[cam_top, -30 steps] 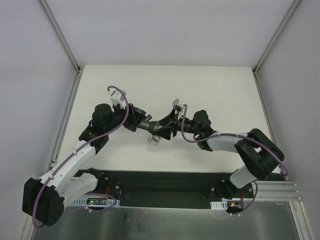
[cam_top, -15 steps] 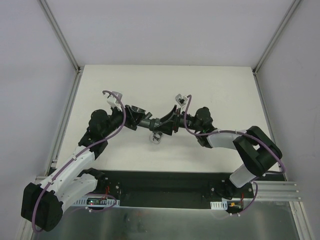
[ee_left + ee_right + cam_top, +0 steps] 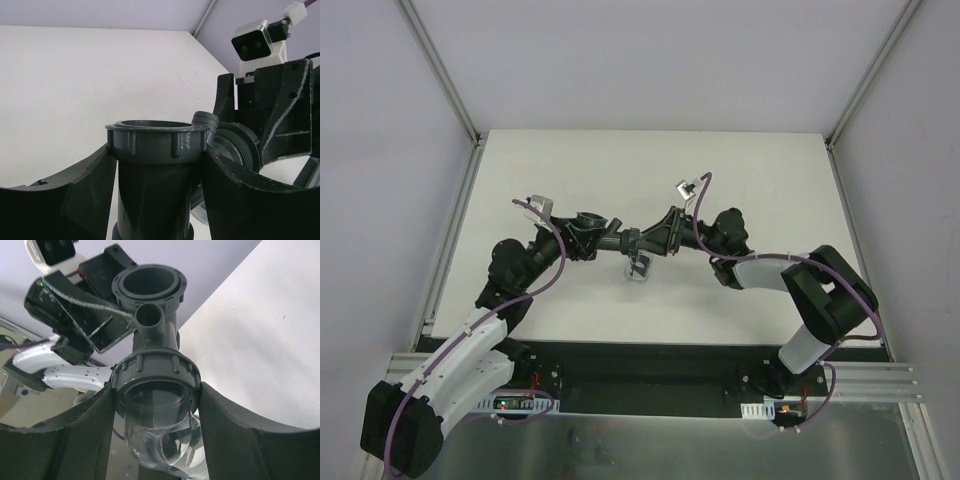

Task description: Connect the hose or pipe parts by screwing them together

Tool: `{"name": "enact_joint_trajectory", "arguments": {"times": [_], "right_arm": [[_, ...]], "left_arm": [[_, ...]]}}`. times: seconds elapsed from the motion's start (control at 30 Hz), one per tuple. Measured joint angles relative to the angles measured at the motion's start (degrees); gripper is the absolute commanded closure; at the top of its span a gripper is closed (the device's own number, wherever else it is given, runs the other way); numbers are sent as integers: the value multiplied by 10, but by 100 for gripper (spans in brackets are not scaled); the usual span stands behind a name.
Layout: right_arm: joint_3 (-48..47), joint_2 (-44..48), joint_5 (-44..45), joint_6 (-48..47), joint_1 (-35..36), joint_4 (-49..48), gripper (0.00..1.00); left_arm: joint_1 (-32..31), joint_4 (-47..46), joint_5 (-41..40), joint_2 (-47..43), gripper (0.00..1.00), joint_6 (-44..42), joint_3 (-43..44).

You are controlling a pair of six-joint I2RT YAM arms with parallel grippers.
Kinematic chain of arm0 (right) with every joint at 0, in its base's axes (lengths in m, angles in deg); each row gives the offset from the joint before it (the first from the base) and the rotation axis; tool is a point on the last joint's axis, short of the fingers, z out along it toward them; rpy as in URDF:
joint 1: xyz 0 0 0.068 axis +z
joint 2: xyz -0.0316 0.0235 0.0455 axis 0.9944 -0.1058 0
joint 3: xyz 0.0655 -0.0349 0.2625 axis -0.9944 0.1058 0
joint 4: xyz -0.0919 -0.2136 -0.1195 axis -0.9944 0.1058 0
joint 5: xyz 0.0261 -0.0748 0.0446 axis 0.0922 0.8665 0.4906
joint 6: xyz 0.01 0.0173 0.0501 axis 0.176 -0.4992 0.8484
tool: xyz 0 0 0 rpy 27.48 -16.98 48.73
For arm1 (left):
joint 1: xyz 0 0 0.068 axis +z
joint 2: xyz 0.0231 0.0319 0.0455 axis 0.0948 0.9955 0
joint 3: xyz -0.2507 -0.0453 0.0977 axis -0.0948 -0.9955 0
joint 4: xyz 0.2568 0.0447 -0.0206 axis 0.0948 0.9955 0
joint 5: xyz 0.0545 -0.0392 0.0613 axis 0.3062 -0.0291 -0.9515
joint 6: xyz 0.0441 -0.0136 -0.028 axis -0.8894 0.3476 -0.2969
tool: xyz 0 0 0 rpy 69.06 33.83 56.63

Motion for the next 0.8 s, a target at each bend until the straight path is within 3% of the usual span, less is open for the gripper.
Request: {"name": "enact_joint_trajectory", "arguments": {"times": [0.37, 0.53, 0.8], "right_arm": [[-7, -17, 41, 107, -30, -32, 99], [-11, -17, 91, 125, -48, -33, 99], [-9, -16, 102, 137, -51, -34, 99]], "left_arm": [[0, -73, 33, -6, 100, -35, -39], [-2, -52, 105, 7, 100, -76, -35], [-2, 15, 121, 21, 100, -148, 11]]}}
